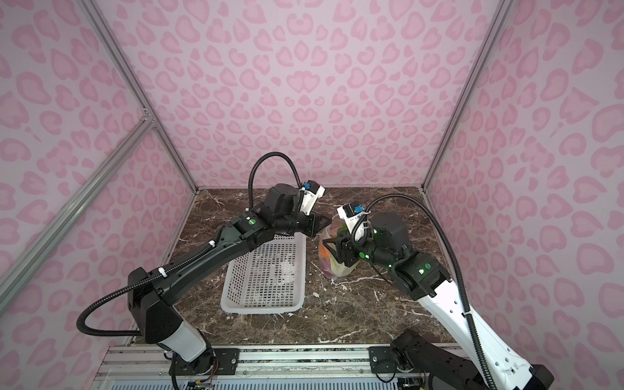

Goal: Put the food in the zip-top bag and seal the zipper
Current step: 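Move the right gripper with the bag rim toward the left gripper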

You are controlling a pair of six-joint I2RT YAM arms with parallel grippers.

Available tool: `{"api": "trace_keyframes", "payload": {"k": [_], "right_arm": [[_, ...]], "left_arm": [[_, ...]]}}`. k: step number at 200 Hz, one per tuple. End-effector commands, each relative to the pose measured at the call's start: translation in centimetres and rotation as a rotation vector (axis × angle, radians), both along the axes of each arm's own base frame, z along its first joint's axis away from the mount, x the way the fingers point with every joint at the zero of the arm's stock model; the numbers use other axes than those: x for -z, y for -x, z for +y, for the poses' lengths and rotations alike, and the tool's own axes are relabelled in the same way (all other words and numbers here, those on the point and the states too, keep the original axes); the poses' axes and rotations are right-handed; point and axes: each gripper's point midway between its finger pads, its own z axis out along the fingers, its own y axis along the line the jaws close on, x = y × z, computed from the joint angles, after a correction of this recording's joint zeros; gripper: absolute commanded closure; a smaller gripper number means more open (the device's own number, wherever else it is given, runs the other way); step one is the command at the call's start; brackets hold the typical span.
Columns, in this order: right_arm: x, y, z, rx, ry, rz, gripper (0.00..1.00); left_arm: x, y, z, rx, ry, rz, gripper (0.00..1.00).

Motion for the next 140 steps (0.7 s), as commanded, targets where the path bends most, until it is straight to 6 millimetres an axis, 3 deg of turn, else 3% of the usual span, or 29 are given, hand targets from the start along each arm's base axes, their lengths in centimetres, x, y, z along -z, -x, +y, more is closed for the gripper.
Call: {"api": "trace_keyframes", "payload": {"k": [1,70,98,107,122,129,140], "right_arm": [[2.0,-0.7,-1.5,0.065,0.134,0.013,0.39],[6.5,-2.5,-0.5,0.108,0.162,0.109,0.48],[7.2,-3.5,0.4,0.133,0.113,0.147,0.74],[7.0,-3.6,1.1,0.125,0.077,0.158,0.82],[6.7,-4.1,2.0,0.12,0.021,0.175,0.95],[6.7,-4.3,2.3,0.124,0.008,0.184,0.98],[6.6,-4.6,2.5,0.134,-0.007,0.192,1.0]], "left_arm": [[-1.0,-0.1,-0.7,0.025,0.033,-0.025,0.97],[-1.0,0.2,-1.1,0.055,0.039,-0.015,0.97],[-1.1,0.4,-0.9,0.058,0.035,-0.021,0.94],[-1.0,0.4,-0.7,0.051,0.03,-0.027,0.86],[-1.1,0.1,0.1,0.015,0.018,-0.049,0.58],[-1.2,-0.1,0.6,-0.011,0.011,-0.062,0.47],[-1.5,-0.4,1.7,-0.056,0.003,-0.09,0.37]]}}
